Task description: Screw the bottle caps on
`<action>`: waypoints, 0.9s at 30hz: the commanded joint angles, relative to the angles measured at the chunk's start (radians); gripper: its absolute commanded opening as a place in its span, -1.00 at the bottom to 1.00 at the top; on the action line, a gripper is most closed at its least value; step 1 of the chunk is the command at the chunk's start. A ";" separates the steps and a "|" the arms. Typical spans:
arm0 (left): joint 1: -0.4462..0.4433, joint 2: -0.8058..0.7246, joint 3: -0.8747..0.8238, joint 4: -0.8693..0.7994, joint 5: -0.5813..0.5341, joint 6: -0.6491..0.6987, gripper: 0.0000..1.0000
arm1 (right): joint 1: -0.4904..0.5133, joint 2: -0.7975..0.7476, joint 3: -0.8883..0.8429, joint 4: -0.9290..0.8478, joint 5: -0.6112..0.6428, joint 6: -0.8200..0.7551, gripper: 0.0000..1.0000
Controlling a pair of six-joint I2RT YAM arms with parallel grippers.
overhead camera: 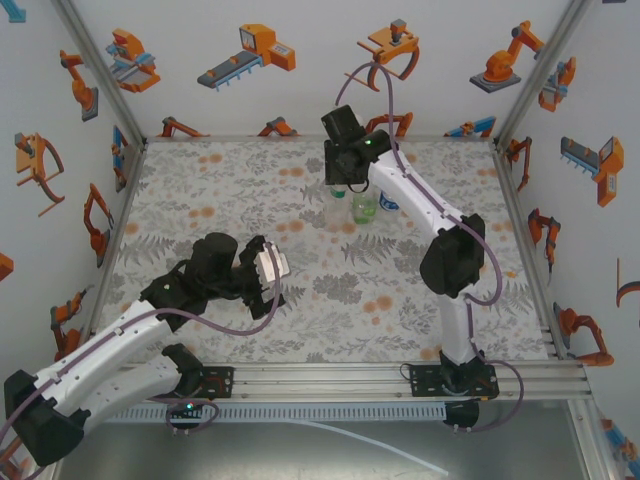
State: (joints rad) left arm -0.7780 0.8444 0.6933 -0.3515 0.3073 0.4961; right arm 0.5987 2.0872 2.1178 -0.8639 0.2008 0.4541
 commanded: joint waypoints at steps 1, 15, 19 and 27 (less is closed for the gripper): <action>0.004 0.005 -0.001 0.011 0.023 0.020 0.93 | -0.007 0.017 0.039 -0.024 0.019 -0.016 -0.19; 0.006 0.062 0.016 0.055 0.025 -0.017 0.93 | -0.010 -0.109 0.044 -0.042 0.043 -0.060 0.22; 0.008 0.086 0.011 0.090 -0.024 -0.040 0.94 | -0.019 -0.185 -0.013 -0.047 0.092 -0.076 0.37; 0.038 0.194 0.002 0.181 -0.212 -0.117 0.94 | -0.067 -0.355 -0.229 -0.017 0.204 -0.174 0.96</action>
State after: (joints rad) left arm -0.7509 1.0187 0.6933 -0.2382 0.1936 0.4324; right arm 0.5480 1.7679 1.9537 -0.8806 0.3210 0.3431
